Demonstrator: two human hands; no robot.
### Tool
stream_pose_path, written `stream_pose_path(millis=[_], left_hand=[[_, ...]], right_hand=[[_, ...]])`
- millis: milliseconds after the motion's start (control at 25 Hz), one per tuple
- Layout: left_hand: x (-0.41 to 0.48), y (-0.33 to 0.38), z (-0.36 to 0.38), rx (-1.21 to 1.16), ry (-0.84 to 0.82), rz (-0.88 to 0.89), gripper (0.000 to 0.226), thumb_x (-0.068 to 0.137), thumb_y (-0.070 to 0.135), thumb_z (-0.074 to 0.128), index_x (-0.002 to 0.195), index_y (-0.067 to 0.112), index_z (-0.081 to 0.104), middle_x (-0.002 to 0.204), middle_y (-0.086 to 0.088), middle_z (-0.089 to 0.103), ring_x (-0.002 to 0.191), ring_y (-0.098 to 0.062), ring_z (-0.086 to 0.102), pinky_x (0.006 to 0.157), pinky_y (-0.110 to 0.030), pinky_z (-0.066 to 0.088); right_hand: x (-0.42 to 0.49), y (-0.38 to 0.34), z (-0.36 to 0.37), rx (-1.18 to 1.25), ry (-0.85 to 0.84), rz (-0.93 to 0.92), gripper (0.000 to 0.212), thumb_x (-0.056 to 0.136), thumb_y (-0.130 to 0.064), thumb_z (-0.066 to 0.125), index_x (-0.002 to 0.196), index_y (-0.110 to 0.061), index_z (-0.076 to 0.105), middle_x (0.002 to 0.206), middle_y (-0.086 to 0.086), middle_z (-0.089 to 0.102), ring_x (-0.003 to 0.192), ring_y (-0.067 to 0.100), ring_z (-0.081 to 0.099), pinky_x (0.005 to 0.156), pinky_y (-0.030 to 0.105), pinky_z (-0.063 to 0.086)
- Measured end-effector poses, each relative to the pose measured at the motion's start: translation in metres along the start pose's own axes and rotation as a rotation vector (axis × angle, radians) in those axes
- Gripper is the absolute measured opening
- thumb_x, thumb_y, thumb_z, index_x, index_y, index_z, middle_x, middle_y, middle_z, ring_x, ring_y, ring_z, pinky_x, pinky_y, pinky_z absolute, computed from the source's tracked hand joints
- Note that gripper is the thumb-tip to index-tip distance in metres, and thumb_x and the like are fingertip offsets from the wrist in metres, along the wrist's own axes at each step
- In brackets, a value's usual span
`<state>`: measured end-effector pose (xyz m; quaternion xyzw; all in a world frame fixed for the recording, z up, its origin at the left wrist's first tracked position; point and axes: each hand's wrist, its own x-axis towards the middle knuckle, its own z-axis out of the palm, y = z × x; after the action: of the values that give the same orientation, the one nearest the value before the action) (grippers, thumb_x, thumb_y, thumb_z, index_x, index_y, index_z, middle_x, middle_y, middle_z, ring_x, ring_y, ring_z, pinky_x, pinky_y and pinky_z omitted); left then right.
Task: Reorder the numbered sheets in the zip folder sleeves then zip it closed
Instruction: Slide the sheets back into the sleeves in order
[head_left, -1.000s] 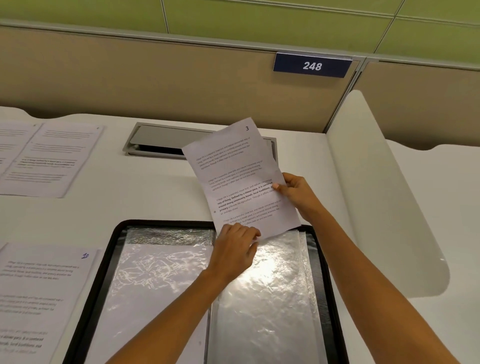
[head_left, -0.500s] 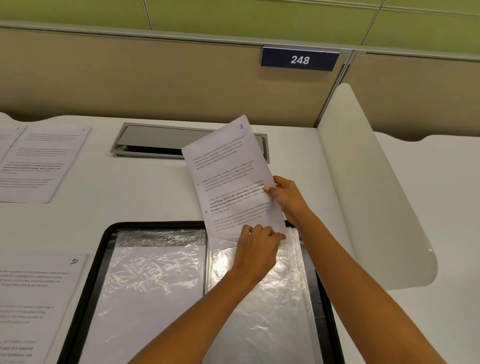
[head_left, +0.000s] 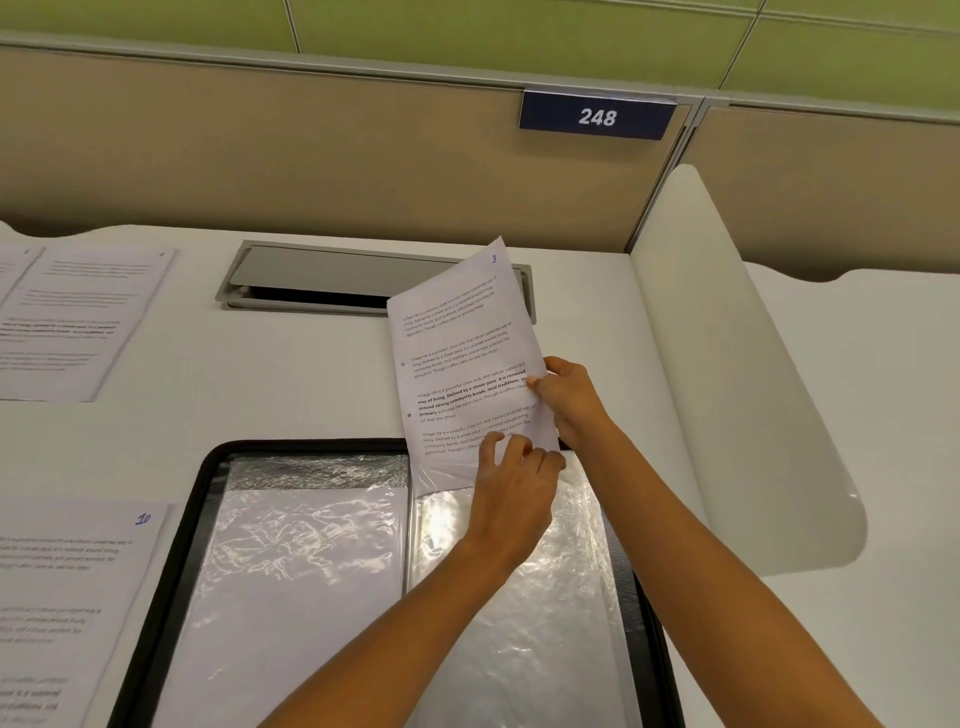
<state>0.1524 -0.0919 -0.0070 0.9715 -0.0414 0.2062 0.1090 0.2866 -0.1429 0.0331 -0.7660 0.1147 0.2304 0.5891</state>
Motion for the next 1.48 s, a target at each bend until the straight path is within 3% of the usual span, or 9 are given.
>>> stream_pose_path(millis=[200, 400, 560, 800, 960, 1120, 1240, 1360, 1480], left_hand=[[0.001, -0.006, -0.006, -0.083, 0.107, -0.05, 0.011, 0.084, 0.022, 0.07, 0.092, 0.024, 0.064, 0.08, 0.01, 0.067, 0.084, -0.015, 0.057, 0.091, -0.036, 0.034], [0.007, -0.016, -0.01, -0.305, -0.027, -0.245, 0.014, 0.087, 0.026, 0.065, 0.098, 0.026, 0.057, 0.09, 0.015, 0.064, 0.093, -0.012, 0.053, 0.091, -0.031, 0.03], [0.014, -0.025, -0.008, -0.404, -0.113, -0.276, 0.018, 0.09, 0.032, 0.062, 0.106, 0.027, 0.055, 0.099, 0.012, 0.064, 0.1, -0.012, 0.05, 0.095, -0.031, 0.033], [0.028, -0.019, -0.011, -0.422, -0.102, -0.298, 0.021, 0.088, 0.025, 0.066, 0.108, 0.023, 0.06, 0.1, 0.002, 0.064, 0.102, -0.02, 0.048, 0.093, -0.033, 0.038], [0.036, -0.032, -0.005, -0.462, -0.087, -0.309, 0.026, 0.086, 0.032, 0.069, 0.11, 0.024, 0.059, 0.105, 0.007, 0.064, 0.104, -0.018, 0.052, 0.093, -0.034, 0.035], [0.052, -0.083, -0.008, -0.337, 0.042, -0.732, 0.055, 0.086, 0.038, 0.068, 0.131, 0.019, 0.045, 0.136, -0.009, 0.043, 0.124, -0.028, 0.04, 0.1, -0.042, 0.035], [0.059, -0.132, -0.008, -0.539, -0.149, -1.109, 0.081, 0.086, 0.047, 0.066, 0.147, 0.015, 0.025, 0.141, -0.013, 0.045, 0.13, -0.034, 0.04, 0.109, -0.05, 0.027], [0.056, -0.158, 0.0, -0.83, -0.182, -1.138, 0.062, 0.083, 0.045, 0.07, 0.135, 0.02, 0.047, 0.119, -0.005, 0.066, 0.112, -0.028, 0.059, 0.106, -0.053, 0.037], [0.054, -0.161, 0.002, -0.809, -0.166, -1.088, 0.022, 0.084, 0.035, 0.072, 0.101, 0.024, 0.064, 0.1, 0.002, 0.071, 0.095, -0.022, 0.066, 0.095, -0.05, 0.049]], right_hand=[[-0.008, 0.003, -0.001, 0.017, -0.061, 0.047, 0.025, 0.095, 0.001, 0.052, 0.116, -0.01, 0.06, 0.108, 0.009, 0.066, 0.092, 0.029, 0.065, 0.076, 0.039, 0.057], [-0.009, 0.011, -0.02, -0.065, -0.2, 0.115, 0.027, 0.09, 0.003, 0.059, 0.116, -0.002, 0.065, 0.112, 0.015, 0.069, 0.102, 0.033, 0.066, 0.088, 0.046, 0.055], [-0.003, 0.003, -0.037, -0.241, -0.284, 0.138, 0.023, 0.087, -0.007, 0.069, 0.109, -0.002, 0.067, 0.107, 0.013, 0.071, 0.1, 0.027, 0.068, 0.088, 0.043, 0.056], [0.006, -0.014, -0.06, -0.572, -0.422, 0.134, 0.018, 0.083, -0.009, 0.073, 0.101, -0.006, 0.068, 0.099, 0.011, 0.072, 0.097, 0.023, 0.068, 0.09, 0.04, 0.056], [0.014, -0.014, -0.068, -0.676, -0.472, 0.154, 0.02, 0.084, -0.01, 0.074, 0.101, -0.005, 0.067, 0.102, 0.011, 0.071, 0.099, 0.024, 0.067, 0.09, 0.04, 0.055], [0.02, -0.01, -0.073, -0.627, -0.494, 0.138, 0.013, 0.083, -0.011, 0.074, 0.094, -0.008, 0.069, 0.097, 0.007, 0.071, 0.099, 0.025, 0.066, 0.093, 0.043, 0.054], [0.023, -0.009, -0.072, -0.623, -0.543, 0.161, 0.025, 0.083, -0.011, 0.074, 0.105, -0.002, 0.068, 0.099, 0.009, 0.072, 0.092, 0.021, 0.067, 0.088, 0.038, 0.057], [0.025, -0.006, -0.07, -0.658, -0.573, 0.202, 0.036, 0.083, -0.011, 0.075, 0.113, 0.005, 0.064, 0.104, 0.014, 0.072, 0.091, 0.022, 0.068, 0.084, 0.035, 0.058], [0.026, -0.005, -0.068, -0.654, -0.546, 0.211, 0.033, 0.082, -0.017, 0.076, 0.108, 0.0, 0.066, 0.107, 0.013, 0.071, 0.098, 0.025, 0.068, 0.086, 0.038, 0.057]])
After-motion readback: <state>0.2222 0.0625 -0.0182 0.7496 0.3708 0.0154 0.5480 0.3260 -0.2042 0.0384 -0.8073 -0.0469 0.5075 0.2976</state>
